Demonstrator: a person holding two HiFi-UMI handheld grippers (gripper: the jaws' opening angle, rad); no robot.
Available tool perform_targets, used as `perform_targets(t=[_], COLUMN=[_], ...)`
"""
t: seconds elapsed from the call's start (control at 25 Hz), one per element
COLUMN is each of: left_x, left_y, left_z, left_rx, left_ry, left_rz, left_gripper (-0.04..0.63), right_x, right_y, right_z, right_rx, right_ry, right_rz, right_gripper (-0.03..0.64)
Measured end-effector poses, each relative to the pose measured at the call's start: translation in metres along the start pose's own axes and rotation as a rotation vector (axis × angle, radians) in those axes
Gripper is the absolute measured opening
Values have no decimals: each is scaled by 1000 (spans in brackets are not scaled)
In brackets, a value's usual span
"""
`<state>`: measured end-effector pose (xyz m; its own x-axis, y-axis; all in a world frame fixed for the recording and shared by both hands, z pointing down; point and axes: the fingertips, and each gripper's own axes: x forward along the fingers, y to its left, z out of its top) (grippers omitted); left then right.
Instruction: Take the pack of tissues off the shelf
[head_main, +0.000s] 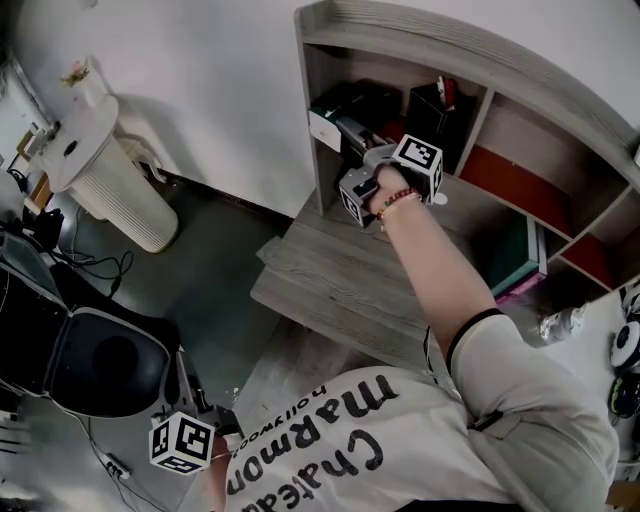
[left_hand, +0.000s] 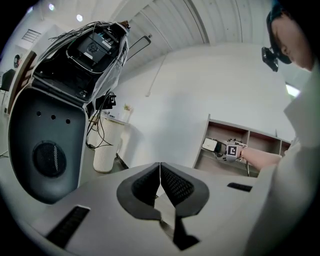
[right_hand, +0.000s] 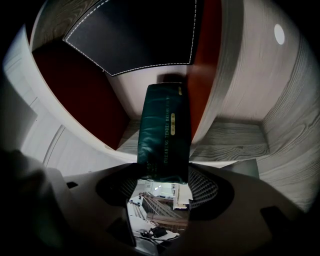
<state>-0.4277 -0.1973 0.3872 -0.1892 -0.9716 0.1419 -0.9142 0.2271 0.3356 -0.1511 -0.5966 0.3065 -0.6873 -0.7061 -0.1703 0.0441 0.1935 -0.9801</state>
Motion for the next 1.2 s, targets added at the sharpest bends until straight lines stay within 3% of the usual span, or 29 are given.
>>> perform_targets(t=[0.4,1.2], left_x=[6,39], left_y=[-2,-15], left_z=[-3,14], left_rx=[-9,3], left_ry=[-7,25], left_rz=[-2,-21], left_gripper=[18,18], right_x=[0,-1], right_y=[0,-8], right_z=[-6,-20], right_rx=[-72,-78], right_ry=[62,170], right_rz=[-18,-16], right_gripper=[304,301])
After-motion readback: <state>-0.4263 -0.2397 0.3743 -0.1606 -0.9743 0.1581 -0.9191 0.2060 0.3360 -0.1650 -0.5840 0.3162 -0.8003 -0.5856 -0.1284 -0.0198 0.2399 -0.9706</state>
